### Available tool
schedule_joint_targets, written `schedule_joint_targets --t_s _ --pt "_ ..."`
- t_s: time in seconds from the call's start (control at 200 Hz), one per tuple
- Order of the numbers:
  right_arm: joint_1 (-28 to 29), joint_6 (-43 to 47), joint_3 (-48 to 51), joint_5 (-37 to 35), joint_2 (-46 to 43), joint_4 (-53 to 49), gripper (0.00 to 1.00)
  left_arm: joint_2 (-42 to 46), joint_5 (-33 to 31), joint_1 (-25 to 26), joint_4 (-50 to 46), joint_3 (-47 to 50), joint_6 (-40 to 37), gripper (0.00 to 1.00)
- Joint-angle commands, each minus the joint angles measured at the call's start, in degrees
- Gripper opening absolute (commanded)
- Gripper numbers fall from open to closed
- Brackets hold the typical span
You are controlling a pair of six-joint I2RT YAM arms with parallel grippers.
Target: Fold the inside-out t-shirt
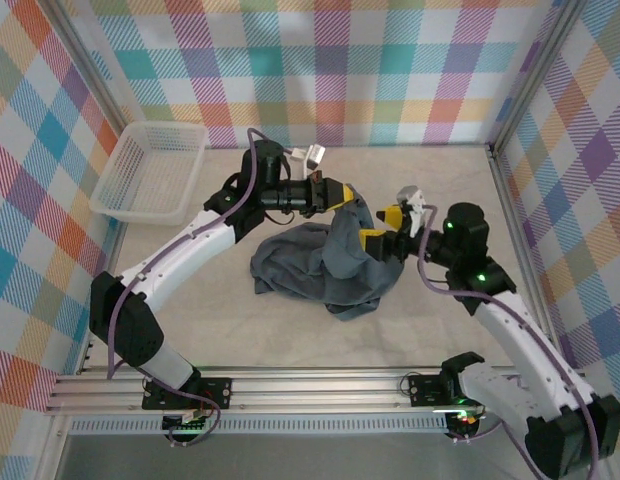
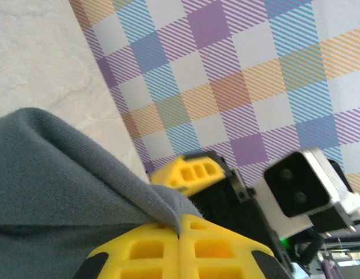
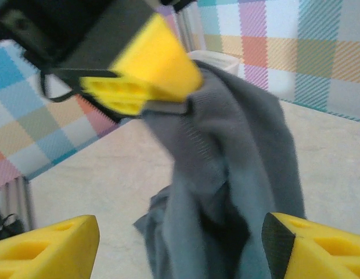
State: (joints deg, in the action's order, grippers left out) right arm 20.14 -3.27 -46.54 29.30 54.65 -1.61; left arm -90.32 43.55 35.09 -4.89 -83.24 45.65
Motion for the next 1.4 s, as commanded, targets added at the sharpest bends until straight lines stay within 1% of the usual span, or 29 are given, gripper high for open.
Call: schedule_joint_targets --t_s 0.0,0.035,0.04,0.065,0.07,0.075,0.08,0.085,0.095,0.1,0.105,0.115,0.14,0.175,0.21,0.325,0.39,0.525,0.585,0.64,0.72,0.79,0.89,0.95,1.045,1.1,1.17,1.275,1.395 --pt "0.21 2.38 -3.84 -5.75 7.61 5.2 0.66 0.3 2.36 -0.2 1.6 -2.67 -0.08 0.0" --pt "0.25 1.73 -5.57 -5.04 9.8 5.5 0.61 0.54 2.41 -0.26 0.59 -2.94 -0.88 0.0" --pt "0.25 1.53 -5.79 -5.04 10.14 5.57 0.58 0.56 2.42 -0.23 0.41 -2.96 -0.98 0.0" --pt "0.24 0.88 -6.8 -4.04 11.54 5.88 0.52 0.65 2.33 -0.2 -0.56 -3.13 -1.7 0.0" --pt "0.24 0.75 -6.98 -4.04 11.75 5.94 0.48 0.66 2.33 -0.2 -0.78 -3.23 -1.88 0.0" --pt "0.25 0.65 -7.2 -3.47 11.95 5.97 0.48 0.71 2.33 -0.2 -0.94 -3.24 -2.05 0.0" --pt "0.25 0.55 -7.4 -3.25 12.18 5.97 0.43 0.74 2.33 -0.24 -1.19 -3.28 -2.19 0.0" --pt "0.25 0.42 -7.59 -3.0 12.47 6.1 0.43 0.75 2.2 -0.22 -1.45 -3.31 -2.3 0.0" --pt "0.25 0.18 -8.19 -1.87 13.21 6.16 0.34 0.8 1.99 -0.31 -1.95 -3.39 -2.62 0.0" --pt "0.25 0.1 -8.33 -1.57 13.42 6.17 0.31 0.87 1.94 -0.3 -2.22 -3.45 -2.69 0.0" --pt "0.25 0.1 -8.33 -1.57 13.42 6.17 0.31 0.86 1.83 -0.29 -2.49 -3.48 -2.94 0.0" --pt "0.21 -0.15 -8.94 -0.09 14.03 6.12 0.25 0.9 1.65 -0.33 -3.13 -3.63 -3.46 0.0" --pt "0.25 -0.39 -9.88 2.3 14.75 5.73 0.16 1.0 1.05 -0.52 -4.68 -4.01 -4.69 0.0" --pt "0.25 -0.72 -11.06 6.14 15.34 4.92 0.06 1.11 -0.26 -0.99 -8.24 -4.59 -6.91 0.0" --pt "0.25 -1.07 -11.73 9.75 15.32 4.27 0.0 1.25 -1.77 -2.1 -11.41 -5.18 -8.91 0.0" --pt "0.21 -5.1 -11.33 21.73 13.12 5.23 0.0 0.97 -6.31 -7.5 -21.23 -5.69 -16.33 0.0" --pt "0.25 -7.84 -11.61 26.63 12.1 4.95 0.0 0.43 -7.34 -10.13 -23.05 -5.15 -18.88 0.0" --pt "0.25 -11.62 -12.08 30.35 11.18 4.58 0.0 -1.2 -5.32 -11.98 -21.59 -4.73 -19.02 0.0" --pt "0.25 -13.24 -11.99 31.13 11.39 6.06 0.0 -1.67 -5.78 -12.02 -22.01 -5.04 -19.4 0.06" --pt "0.25 -13.48 -11.94 30.57 11.59 6.65 0.0 -1.82 -7.09 -12.19 -23.56 -5.51 -20.28 0.15" --pt "0.25 -11.31 -12.24 26.7 11.88 3.89 0.0 -0.3 -7.19 -12.5 -23.52 -4.97 -20.52 0.32" --pt "0.25 -8.94 -12.51 22.35 12.14 0.77 0.0 2.25 -6.74 -12.5 -22.17 -3.78 -19.12 0.4" --pt "0.25 -6.84 -12.85 19.09 12.73 -1.92 0.0 6.49 -5.09 -12.19 -16.98 0.07 -12.51 0.45" --pt "0.25 -6.6 -12.96 18.1 13.09 -2.34 0.0 9.03 -5.22 -11.2 -13.69 2.51 -8.76 0.46" --pt "0.25 -6.28 -13.22 17.42 13.93 -2.5 0.01 11.56 -6.69 -7.66 -8.85 4.6 -4.78 0.46" --pt "0.38 -5.67 -13.22 17.09 14.16 -2.69 0.01 11.48 -8.07 -5.09 -7.95 4.21 -3.32 0.47" --pt "0.93 -3.97 -13.47 16.75 14.29 -3.69 0.01 10.09 -11.91 -2.81 -10.5 1.89 -2.75 0.49" --pt "2.51 -0.55 -14.24 16.41 14.5 -6.58 0.02 5.77 -18.36 -0.51 -19.46 -3.82 -5.31 0.56" --pt "3.67 1.42 -14.98 14.94 14.69 -9.67 0.03 -0.76 -20.61 2.05 -25.33 -11.42 -9.3 0.55"
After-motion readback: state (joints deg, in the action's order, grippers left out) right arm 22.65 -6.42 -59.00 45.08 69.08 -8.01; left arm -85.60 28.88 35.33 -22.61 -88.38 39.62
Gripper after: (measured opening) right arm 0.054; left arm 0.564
